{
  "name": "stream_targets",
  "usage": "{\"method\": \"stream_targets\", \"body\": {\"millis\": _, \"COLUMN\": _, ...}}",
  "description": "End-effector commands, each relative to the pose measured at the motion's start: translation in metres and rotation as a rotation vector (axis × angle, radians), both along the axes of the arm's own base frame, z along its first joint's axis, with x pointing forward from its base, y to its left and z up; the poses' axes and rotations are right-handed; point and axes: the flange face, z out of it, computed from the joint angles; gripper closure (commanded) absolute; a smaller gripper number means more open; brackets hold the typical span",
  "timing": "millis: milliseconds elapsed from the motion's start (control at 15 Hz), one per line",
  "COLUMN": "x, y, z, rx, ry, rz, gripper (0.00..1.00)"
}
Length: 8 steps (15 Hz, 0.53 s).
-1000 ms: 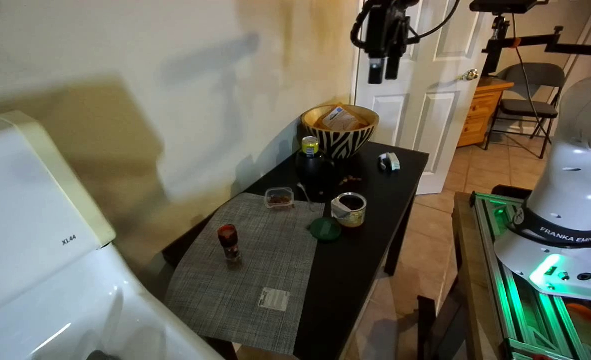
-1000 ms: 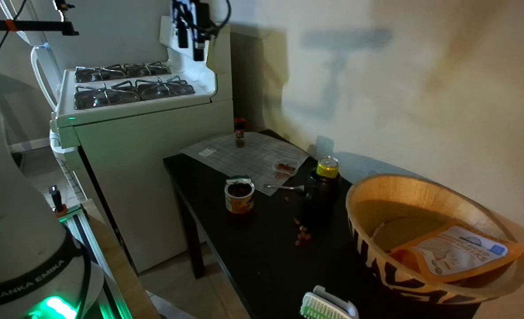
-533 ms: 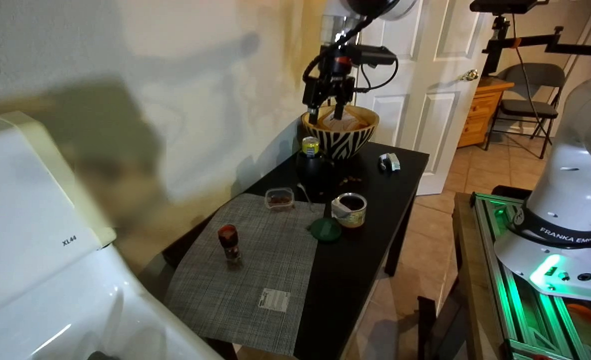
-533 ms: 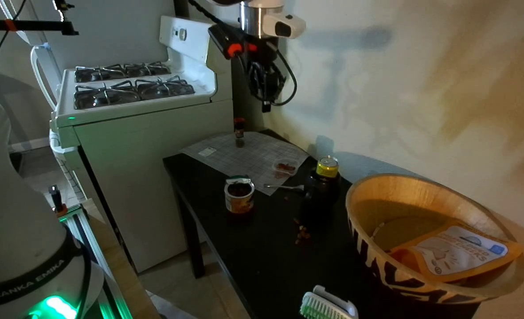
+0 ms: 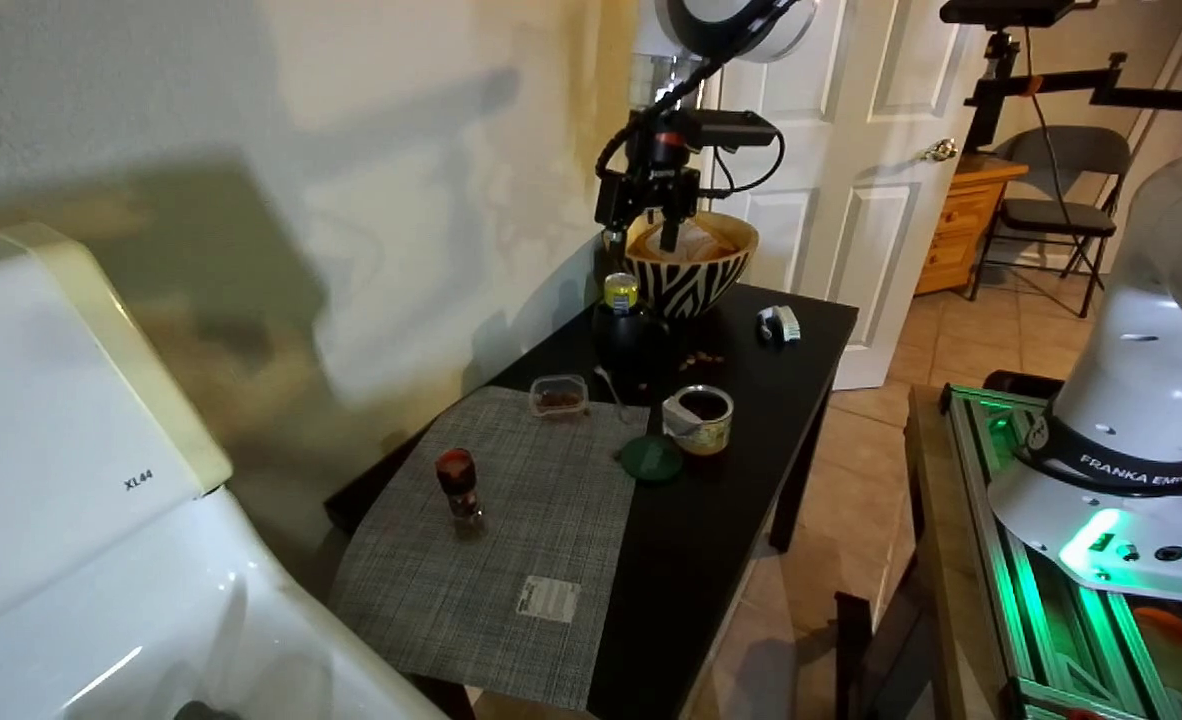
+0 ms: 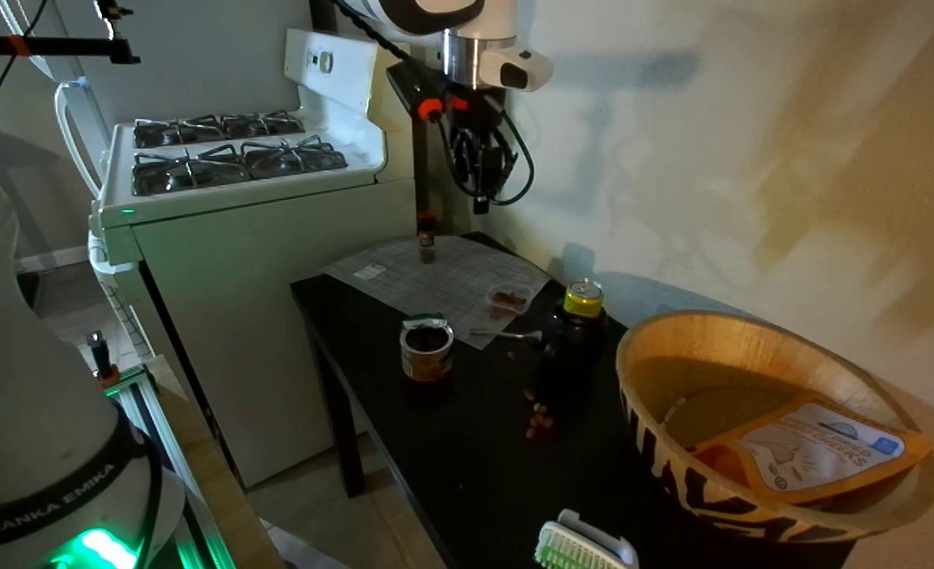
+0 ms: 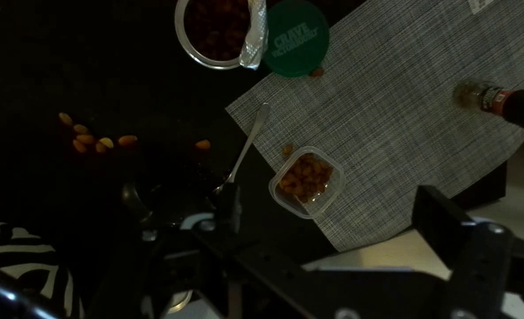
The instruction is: Transfer the coffee from the bowl to the can
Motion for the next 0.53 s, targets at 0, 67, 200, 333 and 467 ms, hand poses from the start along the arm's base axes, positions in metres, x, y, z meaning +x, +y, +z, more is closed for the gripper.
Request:
{"method": "stream_targets", "body": {"millis": 0, "x": 0.030, "y": -0.015, "z": -0.058, "rx": 0.002, "ry": 0.019, "rz": -0.085, "gripper": 0.00}}
{"method": "stream_targets", "body": {"millis": 67, "x": 0.040, "y": -0.020, "z": -0.073, "rx": -0.011, "ry": 0.007, "rz": -0.109, "gripper": 0.00}}
{"method": "stream_targets", "body": {"millis": 200, "x": 0.061, "y": -0.027, "z": -0.109, "rx": -0.014, "ry": 0.014, "rz": -0.164, "gripper": 0.00}}
{"method": "stream_targets", "body": {"millis": 333, "x": 0.076, "y": -0.022, "z": -0.133, "rx": -0.030, "ry": 0.023, "rz": -0.188, "gripper": 0.00}}
{"method": "stream_targets", "body": {"millis": 467, "x": 0.088, "y": -0.019, "z": -0.153, "rx": -0.036, "ry": 0.033, "rz": -0.208, "gripper": 0.00}}
